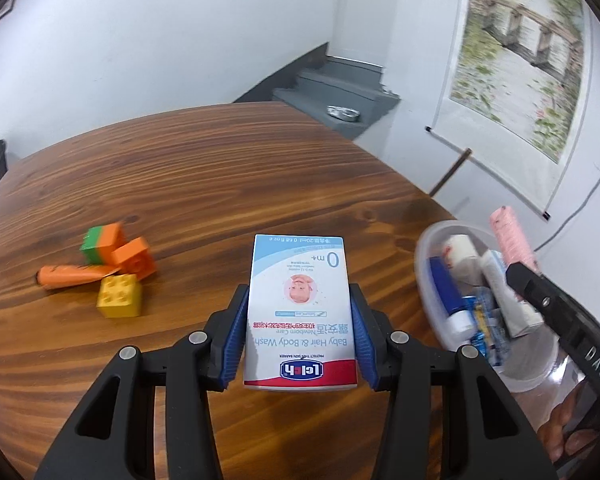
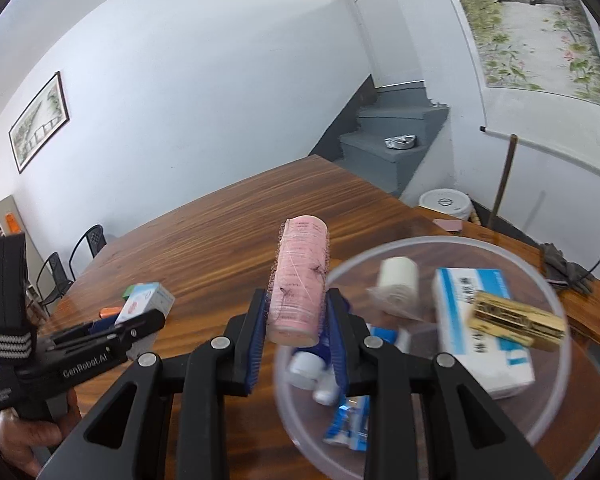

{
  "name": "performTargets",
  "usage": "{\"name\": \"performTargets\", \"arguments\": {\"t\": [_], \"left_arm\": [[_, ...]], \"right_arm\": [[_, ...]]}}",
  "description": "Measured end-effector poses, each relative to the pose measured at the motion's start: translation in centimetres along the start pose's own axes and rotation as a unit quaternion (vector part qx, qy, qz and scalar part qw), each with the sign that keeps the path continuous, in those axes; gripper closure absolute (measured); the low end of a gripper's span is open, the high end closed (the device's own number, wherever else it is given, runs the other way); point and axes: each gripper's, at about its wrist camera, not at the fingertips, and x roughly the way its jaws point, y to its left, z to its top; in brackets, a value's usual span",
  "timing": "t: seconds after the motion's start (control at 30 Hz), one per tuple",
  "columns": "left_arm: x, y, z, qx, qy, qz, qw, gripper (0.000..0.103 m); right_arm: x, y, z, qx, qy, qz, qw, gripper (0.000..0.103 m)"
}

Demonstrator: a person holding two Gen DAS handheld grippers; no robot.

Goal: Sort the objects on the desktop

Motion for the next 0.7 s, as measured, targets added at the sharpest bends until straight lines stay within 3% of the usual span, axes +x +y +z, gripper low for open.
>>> {"name": "performTargets", "arguments": {"t": [0.37,0.7], "left_arm": [[2.8,-8.0,2.6,0.055,0.013,-0.065,0.9963,0.053],[4.2,-11.6,2.6,0.079,0.028,-0.097,0.9917,0.053]], "right_arm": [[-0.5,-4.0,-0.1,-0.003,0.013,-0.034,0.999,0.071],[-1.1,-6.0,-1.4,0.009,0.035,-0.048,0.998,0.07]]}}
